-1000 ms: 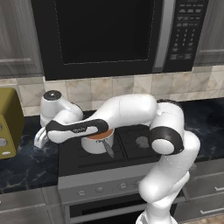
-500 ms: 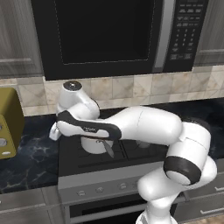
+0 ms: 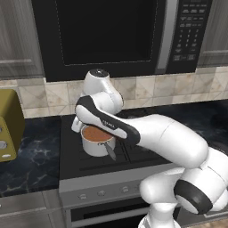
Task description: Pick up the sugar cube(s) and place them in the saucepan with hot chocolate.
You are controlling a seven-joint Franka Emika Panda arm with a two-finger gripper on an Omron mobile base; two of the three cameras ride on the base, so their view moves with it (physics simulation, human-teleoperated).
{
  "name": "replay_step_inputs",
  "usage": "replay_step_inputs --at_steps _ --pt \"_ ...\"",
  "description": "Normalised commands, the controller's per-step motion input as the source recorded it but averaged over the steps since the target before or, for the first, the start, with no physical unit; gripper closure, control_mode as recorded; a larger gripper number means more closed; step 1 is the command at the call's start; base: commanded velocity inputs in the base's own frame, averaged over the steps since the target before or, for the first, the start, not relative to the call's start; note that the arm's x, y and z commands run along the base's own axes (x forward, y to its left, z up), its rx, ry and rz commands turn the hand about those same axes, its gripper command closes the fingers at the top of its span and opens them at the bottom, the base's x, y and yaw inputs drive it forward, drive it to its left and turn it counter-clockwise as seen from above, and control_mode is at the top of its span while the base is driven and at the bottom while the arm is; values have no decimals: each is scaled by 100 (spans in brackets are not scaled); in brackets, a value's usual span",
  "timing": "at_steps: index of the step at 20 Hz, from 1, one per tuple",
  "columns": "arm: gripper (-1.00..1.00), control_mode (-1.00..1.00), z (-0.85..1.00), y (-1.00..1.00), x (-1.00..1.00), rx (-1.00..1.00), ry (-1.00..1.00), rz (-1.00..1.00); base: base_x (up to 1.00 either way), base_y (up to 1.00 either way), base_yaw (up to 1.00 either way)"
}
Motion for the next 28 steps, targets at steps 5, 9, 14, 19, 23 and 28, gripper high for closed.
replay_step_inputs --at_steps 5,9,14,19,23,28 --pt "100 -100 6 -82 -4 0 1 -8 0 0 0" --pt "100 -100 0 -55 0 0 4 -14 0 0 0" --pt "100 -100 -6 -8 1 0 6 -20 0 0 0" --pt "100 -100 -31 0 19 -1 8 -17 0 0 0" --pt "100 -100 -51 -2 42 0 2 -1 0 0 0" --pt "100 -100 -33 -2 37 0 0 0 0 0 0"
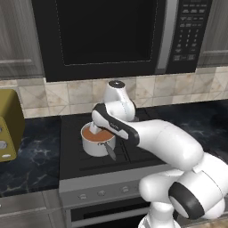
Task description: Pick up the sugar cube(s) and place them in the saucepan with hot chocolate.
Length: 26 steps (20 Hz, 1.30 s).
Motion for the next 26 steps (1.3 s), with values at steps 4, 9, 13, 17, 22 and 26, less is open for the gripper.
replay_step_inputs --at_steps 4,9,13,17,22,26 --pt "100 -100 -1 0 20 0 0 -1 0 0 0" --pt "100 -100 0 0 28 0 2 0 0 0 0" --pt "100 -100 -2 0 32 0 5 0 0 0 0" --pt "100 -100 -7 0 8 0 3 -1 0 0 0" --pt "100 -100 -5 0 0 0 0 0 0 0 0" --pt "100 -100 -8 0 0 0 0 0 0 0 0"
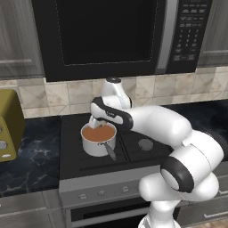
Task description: Pick up the sugar cube(s) and place them in the saucepan with hot chocolate.
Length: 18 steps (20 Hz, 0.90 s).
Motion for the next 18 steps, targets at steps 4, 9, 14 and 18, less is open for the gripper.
replay_step_inputs --at_steps 4,9,14,18 --pt "100 -100 -11 0 0 0 0 0 0 0 0" --pt "100 -100 -1 0 0 0 0 0 0 0 0" --pt "100 -100 -1 0 0 0 0 0 0 0 0" --pt "100 -100 -2 0 0 0 0 0 0 0 0"
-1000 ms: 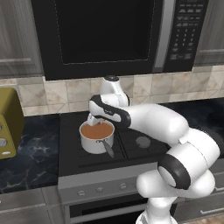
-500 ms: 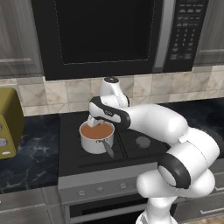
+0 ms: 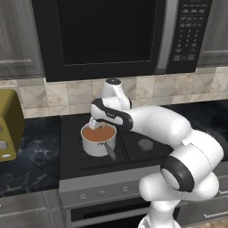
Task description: Pick up the sugar cube(s) and place them in the saucepan with hot chocolate.
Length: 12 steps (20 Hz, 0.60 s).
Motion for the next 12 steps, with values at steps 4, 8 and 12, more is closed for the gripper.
replay_step_inputs --at_steps 4,8,12 --pt "100 -100 -15 0 0 0 0 0 0 0 0" --pt "100 -100 -14 0 0 0 0 0 0 0 0" --pt "100 -100 -18 0 0 -1 0 0 0 0 0"
